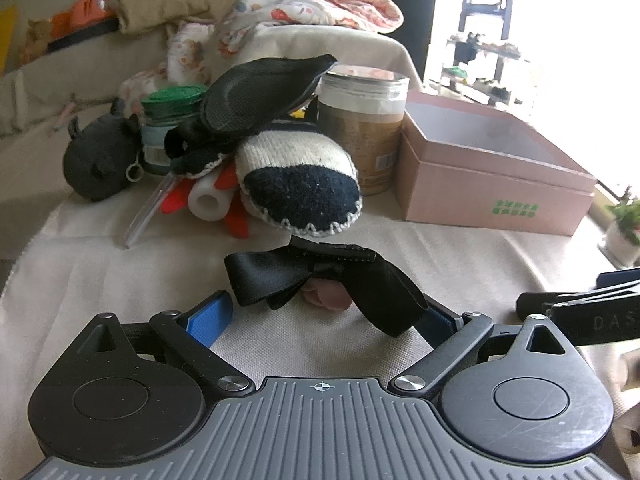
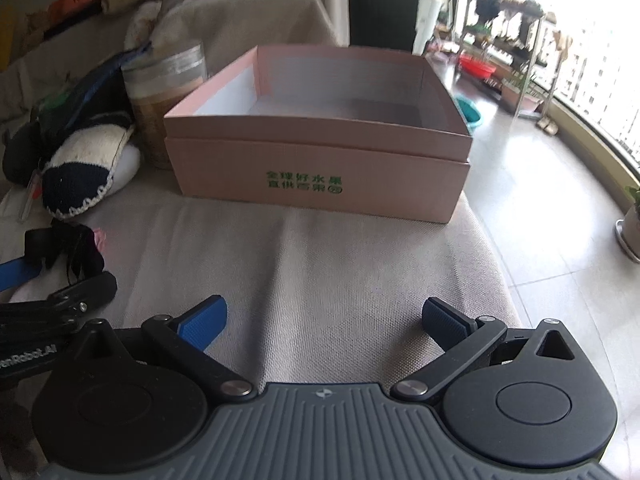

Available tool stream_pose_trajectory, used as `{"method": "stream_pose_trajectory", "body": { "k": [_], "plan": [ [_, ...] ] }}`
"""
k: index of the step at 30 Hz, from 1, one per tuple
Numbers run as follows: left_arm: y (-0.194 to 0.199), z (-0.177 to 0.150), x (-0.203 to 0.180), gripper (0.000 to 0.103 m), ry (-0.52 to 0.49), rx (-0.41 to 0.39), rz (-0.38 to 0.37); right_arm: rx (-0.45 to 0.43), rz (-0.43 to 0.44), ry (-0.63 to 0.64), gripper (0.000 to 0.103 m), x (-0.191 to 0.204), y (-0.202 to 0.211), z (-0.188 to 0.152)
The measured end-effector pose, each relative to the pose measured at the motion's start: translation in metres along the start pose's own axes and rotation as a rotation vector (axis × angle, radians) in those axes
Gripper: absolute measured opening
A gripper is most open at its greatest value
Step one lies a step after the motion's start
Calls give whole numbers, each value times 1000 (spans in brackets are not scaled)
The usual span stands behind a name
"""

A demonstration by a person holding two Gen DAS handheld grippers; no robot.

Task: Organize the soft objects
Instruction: 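Swing the left gripper toward the pink Kleenex tissue pack on the sofa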

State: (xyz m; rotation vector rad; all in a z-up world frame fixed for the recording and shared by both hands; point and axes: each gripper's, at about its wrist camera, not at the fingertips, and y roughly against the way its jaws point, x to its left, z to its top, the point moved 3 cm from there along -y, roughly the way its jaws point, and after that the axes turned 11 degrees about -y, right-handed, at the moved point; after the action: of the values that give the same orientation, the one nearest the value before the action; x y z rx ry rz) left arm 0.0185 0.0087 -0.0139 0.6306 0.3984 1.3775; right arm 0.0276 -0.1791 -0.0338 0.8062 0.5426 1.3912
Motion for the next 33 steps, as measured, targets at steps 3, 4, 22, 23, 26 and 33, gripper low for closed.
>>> {"method": "stream_pose_trajectory", "body": {
  "k": [3,4,22,23,26,33],
  "plan": [
    [11,0,16,98,31,-3,-104,78,19,42,103,1,-1,7],
    [17,4,22,98,28,-17,-137,110,41,79,103,4,-3,10],
    [16,101,219,90,126,-98,-167,-309,256,312,87,87,86,123],
    [11,116,229,90,122,-103,-174,-306,269,312,87,89,88,132],
    [-25,169,240,90,47,0,-263,-258,341,285,87,99,90,159],
    [-147,246,235,81,-81,334,-240,-176,451,222,87,103,91,184]
  ]
}}
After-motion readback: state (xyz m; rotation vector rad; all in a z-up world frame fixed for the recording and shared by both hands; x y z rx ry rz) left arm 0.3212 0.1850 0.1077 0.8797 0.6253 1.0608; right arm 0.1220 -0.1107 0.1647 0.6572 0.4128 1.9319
